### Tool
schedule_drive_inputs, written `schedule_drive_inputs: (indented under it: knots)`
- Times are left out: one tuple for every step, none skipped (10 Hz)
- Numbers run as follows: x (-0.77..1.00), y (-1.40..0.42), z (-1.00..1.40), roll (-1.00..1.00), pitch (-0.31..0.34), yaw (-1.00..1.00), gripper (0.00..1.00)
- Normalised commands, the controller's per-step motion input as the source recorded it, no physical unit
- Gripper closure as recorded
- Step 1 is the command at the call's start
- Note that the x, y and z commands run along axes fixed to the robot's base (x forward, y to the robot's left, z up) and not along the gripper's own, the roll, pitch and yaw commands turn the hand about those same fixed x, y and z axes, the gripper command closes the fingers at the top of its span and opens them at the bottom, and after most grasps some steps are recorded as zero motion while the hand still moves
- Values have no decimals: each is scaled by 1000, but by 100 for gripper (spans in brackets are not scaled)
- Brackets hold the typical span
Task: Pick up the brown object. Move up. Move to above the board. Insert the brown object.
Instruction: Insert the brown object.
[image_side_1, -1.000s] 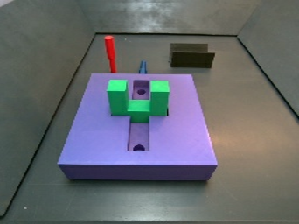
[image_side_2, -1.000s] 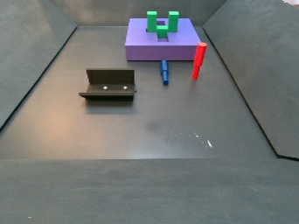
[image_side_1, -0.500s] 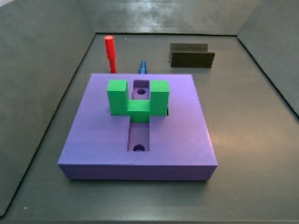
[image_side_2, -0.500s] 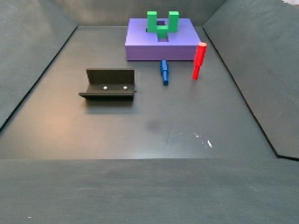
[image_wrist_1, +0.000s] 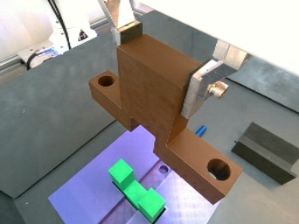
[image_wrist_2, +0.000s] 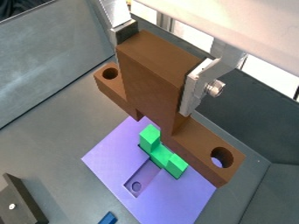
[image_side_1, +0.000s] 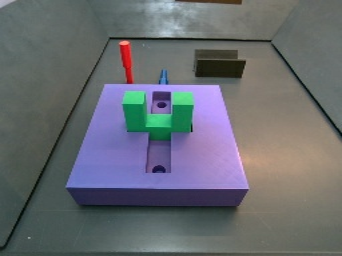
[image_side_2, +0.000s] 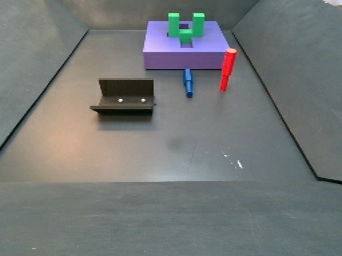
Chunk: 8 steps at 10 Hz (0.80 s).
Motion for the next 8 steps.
schedule_drive_inputs:
  knots:
    - [-297,-89,-166,-67,-266,-323,100]
    - [-149,-174,-149,-30,-266,-591,100]
    - [0,-89,-194,-33,-274,-771,100]
    - [0,-46,-214,-6,-307,-794,100]
    - [54,-17,-131,4,-257,-863,100]
    - [74,-9,-151,66,-210,-911,100]
    - [106,-31,-237,127,-267,-846,100]
    - [123,-51,-263,236,-329,-751,100]
